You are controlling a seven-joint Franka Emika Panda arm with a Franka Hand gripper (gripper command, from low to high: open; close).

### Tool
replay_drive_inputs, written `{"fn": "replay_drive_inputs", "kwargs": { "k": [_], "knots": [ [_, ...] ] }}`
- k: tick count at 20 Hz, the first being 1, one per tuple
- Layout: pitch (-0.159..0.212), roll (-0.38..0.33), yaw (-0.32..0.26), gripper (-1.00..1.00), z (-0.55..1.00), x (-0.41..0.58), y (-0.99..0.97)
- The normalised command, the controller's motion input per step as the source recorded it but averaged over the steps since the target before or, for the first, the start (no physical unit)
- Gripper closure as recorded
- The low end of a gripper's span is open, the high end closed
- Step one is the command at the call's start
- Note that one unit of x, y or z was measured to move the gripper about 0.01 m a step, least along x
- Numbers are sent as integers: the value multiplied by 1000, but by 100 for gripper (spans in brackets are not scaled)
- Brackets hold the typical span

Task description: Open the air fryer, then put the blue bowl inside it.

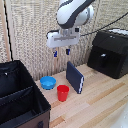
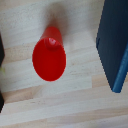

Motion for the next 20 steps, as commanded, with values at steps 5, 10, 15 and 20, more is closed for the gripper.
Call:
{"fn": "replay_drive_inputs", "kwargs": {
  "k": [5,10,15,20],
  "knots": [
    [0,0,-323,-100,-28,0,26],
    [0,0,-375,-100,2,9,-28],
    [0,-72,-344,-100,81,147,-121],
    [1,-193,-214,-100,135,190,-305]
  ]
}}
